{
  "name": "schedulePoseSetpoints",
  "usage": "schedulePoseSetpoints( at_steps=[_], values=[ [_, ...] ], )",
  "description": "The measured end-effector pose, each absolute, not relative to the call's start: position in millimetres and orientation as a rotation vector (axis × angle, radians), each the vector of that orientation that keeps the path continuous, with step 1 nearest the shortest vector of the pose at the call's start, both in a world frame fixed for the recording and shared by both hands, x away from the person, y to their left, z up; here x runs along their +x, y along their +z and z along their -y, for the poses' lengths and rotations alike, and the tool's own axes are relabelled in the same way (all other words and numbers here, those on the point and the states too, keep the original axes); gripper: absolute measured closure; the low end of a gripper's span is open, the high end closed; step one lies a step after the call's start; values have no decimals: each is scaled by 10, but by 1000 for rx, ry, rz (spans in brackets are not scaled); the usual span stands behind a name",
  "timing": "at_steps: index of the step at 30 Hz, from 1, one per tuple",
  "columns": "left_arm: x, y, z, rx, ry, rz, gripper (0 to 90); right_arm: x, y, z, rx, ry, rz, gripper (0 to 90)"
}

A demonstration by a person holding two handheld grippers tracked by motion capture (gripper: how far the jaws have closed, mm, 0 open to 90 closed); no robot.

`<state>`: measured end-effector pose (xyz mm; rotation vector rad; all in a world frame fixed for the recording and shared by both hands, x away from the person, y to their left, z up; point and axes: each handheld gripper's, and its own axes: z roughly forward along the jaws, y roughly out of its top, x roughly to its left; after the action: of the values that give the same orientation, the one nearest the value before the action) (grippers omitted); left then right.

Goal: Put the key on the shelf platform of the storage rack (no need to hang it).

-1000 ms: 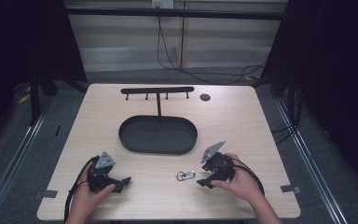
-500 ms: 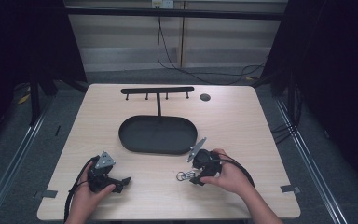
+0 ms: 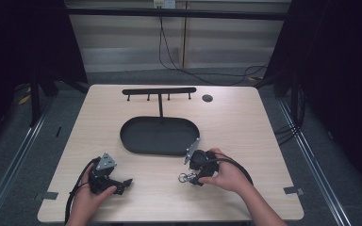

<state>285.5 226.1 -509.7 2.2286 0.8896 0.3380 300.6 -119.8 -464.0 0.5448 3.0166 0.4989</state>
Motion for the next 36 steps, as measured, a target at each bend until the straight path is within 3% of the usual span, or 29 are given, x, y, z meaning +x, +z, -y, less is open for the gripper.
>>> schedulePoseSetpoints(
  at_steps=[9, 19, 25, 36],
  values=[
    [2856, -5096, -2261, 2229, 338, -889, 0, 3015, -4660, 1128, 502, 460, -3023, 447],
    [2855, -5092, -2263, 2234, 348, -892, 0, 3034, -4702, 1098, 479, 432, -3054, 518],
    [2856, -5094, -2263, 2231, 348, -890, 0, 3026, -4684, 1063, 485, 413, -3088, 675],
    [2855, -5092, -2264, 2235, 349, -890, 0, 3019, -4660, 991, 535, 344, -3141, 684]
  ],
)
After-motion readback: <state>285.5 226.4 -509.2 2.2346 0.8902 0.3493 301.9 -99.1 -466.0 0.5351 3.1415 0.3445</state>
